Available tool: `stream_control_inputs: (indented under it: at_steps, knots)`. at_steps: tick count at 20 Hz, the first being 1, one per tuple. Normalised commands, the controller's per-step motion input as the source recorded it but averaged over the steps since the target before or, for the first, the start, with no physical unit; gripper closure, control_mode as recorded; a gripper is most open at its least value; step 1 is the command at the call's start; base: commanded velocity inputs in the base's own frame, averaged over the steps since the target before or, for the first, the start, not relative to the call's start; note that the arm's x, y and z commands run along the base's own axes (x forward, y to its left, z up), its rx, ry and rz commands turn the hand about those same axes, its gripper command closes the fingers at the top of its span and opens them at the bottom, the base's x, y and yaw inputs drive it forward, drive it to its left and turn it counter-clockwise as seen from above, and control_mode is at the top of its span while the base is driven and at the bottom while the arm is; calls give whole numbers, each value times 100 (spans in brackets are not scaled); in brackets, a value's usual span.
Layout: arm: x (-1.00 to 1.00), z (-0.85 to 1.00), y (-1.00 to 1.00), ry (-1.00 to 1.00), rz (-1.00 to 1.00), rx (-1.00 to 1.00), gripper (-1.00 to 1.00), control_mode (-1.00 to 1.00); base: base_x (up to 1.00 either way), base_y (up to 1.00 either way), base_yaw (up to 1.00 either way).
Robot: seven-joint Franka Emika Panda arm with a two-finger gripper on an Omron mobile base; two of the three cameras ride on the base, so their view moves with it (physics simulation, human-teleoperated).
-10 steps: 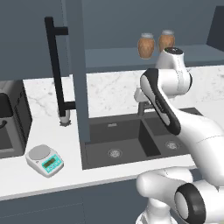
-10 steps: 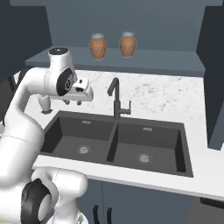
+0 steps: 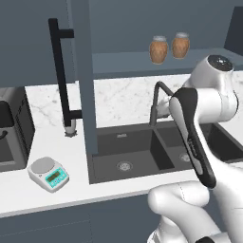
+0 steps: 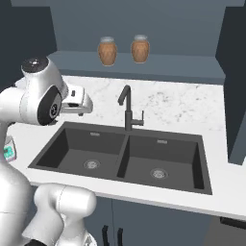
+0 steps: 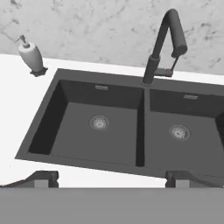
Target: Pick the honey bottle and place it on the digital scale for weighing, and close the cabinet.
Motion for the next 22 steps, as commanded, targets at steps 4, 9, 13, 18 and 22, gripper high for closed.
stream_control_inputs:
  at_steps: [4,9,13,18,22]
  knots:
    - [-18,84,-1,-67,0,2,-100,-100,0,0,0]
    - [1,89,0,-41,1,3,-100,-100,0,0,0]
    - [4,68,-1,-29,0,1,-100,-100,0,0,0]
    - [33,13,0,-4,-5,0,-100,-100,0,0,0]
    - [46,0,-2,1,-5,0,-100,-100,0,0,0]
